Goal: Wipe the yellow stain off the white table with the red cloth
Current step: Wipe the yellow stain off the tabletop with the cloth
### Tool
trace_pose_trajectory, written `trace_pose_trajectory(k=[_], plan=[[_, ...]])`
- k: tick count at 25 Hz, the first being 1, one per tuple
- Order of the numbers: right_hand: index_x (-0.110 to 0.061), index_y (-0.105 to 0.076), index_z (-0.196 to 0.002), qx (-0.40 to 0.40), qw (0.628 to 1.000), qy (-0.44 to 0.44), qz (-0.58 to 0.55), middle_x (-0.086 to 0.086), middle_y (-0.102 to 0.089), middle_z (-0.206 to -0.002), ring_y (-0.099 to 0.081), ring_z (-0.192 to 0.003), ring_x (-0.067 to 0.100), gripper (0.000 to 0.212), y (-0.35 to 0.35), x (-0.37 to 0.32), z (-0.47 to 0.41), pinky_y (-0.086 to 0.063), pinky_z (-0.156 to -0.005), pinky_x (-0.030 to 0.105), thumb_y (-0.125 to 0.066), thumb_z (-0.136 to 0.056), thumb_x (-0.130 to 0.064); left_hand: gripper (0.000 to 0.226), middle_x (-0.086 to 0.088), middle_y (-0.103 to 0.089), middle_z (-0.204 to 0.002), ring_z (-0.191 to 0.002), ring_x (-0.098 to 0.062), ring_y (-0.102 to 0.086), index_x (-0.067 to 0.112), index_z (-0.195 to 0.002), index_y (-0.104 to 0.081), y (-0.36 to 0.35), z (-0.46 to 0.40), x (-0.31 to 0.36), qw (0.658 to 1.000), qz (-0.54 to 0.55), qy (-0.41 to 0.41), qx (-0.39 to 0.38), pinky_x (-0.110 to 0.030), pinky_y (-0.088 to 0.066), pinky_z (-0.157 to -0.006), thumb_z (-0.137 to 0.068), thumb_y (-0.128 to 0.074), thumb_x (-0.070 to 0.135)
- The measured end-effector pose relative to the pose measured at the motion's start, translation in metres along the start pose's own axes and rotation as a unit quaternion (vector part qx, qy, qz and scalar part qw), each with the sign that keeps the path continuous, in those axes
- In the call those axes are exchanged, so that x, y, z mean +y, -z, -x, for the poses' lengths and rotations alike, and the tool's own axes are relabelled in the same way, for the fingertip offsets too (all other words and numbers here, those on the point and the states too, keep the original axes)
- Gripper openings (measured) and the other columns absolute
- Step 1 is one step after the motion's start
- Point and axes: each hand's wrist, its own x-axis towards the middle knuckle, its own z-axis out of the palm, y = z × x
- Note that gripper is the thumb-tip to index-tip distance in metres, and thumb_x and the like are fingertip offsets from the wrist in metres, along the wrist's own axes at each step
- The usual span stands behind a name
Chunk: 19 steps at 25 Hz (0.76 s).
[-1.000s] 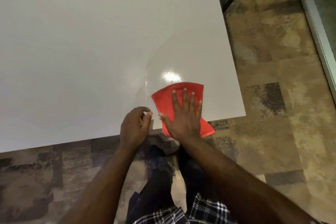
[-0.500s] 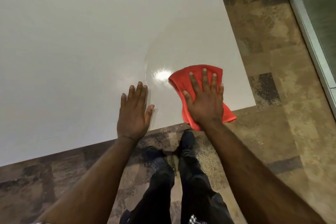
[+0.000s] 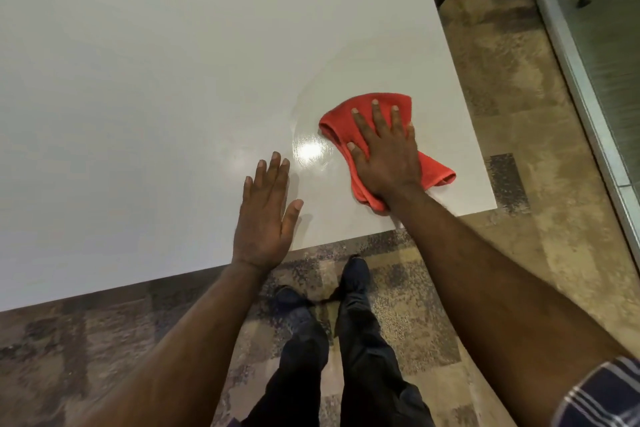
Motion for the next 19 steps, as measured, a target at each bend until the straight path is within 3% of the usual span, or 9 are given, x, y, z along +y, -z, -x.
trace_pose_trajectory(k=[9,12,16,19], plan=[[-0.026,-0.046,-0.144,-0.018,0.972,0.232,-0.03,0.004,-0.037,-0.156,-0.033,-0.144,0.031,0.05,-0.009,-0.069,0.051,-0.035,-0.109,0.045,-0.052,-0.096,-0.038,0.062,0.002,-0.009,-0.164,-0.152,-0.015,-0.002,0.019,-0.157,-0.014,0.023,0.029,-0.006,0.997,0.036,0.052,0.046,-0.033,0.002,-0.123,-0.103,-0.02,0.049],[-0.023,-0.052,-0.14,-0.023,0.957,0.285,-0.038,0.003,-0.043,-0.152,-0.04,-0.14,0.03,0.043,-0.007,-0.069,0.075,-0.039,-0.107,0.042,-0.052,-0.099,-0.034,0.064,0.001,-0.01,-0.165,-0.152,-0.013,-0.003,0.021,-0.157,-0.013,0.036,0.038,-0.006,0.996,0.03,0.067,0.059,-0.035,-0.001,-0.123,-0.102,-0.017,0.053],[-0.024,-0.044,-0.146,-0.05,0.958,0.28,-0.035,0.003,-0.035,-0.157,-0.032,-0.145,0.032,0.045,-0.002,-0.063,0.079,-0.034,-0.11,0.045,-0.042,-0.103,-0.036,0.063,0.004,-0.008,-0.165,-0.152,-0.012,-0.003,0.025,-0.157,-0.011,0.049,0.047,-0.004,0.995,0.023,0.075,0.066,-0.035,-0.001,-0.123,-0.102,-0.017,0.055],[-0.023,-0.036,-0.15,-0.046,0.976,0.21,-0.041,0.006,-0.027,-0.16,-0.023,-0.148,0.033,0.049,0.001,-0.055,0.058,-0.032,-0.113,0.047,-0.039,-0.103,-0.037,0.061,0.005,-0.008,-0.165,-0.152,-0.012,-0.003,0.027,-0.157,-0.009,0.048,0.052,-0.003,0.995,0.018,0.069,0.064,-0.029,0.002,-0.122,-0.102,-0.018,0.052]])
